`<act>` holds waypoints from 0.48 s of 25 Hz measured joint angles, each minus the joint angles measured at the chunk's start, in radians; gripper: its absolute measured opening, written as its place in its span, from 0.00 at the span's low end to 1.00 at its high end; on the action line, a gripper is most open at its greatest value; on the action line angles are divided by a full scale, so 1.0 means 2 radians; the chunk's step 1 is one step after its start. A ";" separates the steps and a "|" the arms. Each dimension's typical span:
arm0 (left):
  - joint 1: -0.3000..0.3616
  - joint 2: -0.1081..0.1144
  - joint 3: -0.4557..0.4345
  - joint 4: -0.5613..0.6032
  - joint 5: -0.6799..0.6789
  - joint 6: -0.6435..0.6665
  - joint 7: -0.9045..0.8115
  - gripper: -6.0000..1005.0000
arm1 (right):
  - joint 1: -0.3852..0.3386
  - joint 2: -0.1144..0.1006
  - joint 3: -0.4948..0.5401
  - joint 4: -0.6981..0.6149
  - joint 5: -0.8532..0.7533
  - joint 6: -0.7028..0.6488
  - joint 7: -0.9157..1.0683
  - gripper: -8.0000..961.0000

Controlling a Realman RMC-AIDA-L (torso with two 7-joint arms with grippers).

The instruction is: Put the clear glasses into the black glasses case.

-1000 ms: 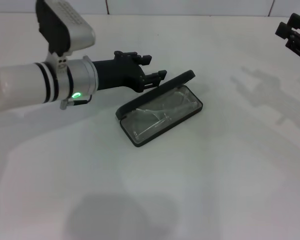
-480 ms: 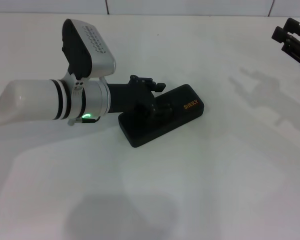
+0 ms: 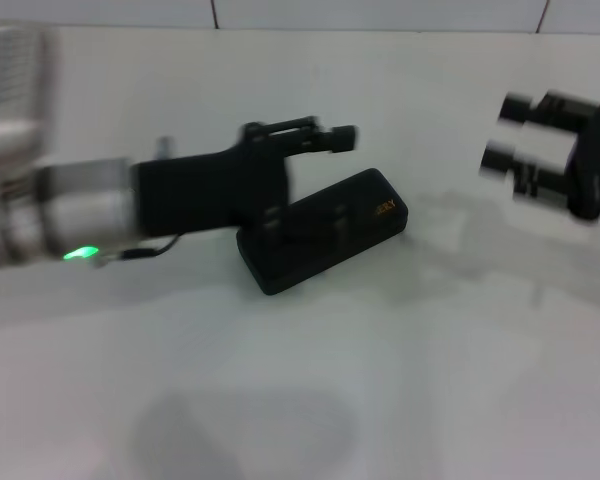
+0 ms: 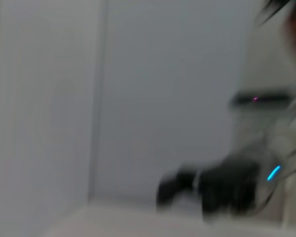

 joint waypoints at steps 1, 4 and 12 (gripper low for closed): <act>0.005 0.001 -0.011 -0.001 0.001 0.023 0.009 0.71 | 0.001 -0.002 0.000 -0.006 -0.017 -0.022 -0.001 0.51; 0.029 0.005 -0.040 -0.003 0.002 0.090 0.047 0.72 | 0.006 -0.005 0.000 -0.010 -0.037 -0.057 -0.003 0.59; 0.051 0.007 -0.048 -0.007 0.010 0.101 0.062 0.88 | 0.024 0.020 -0.002 -0.008 -0.087 -0.060 -0.041 0.84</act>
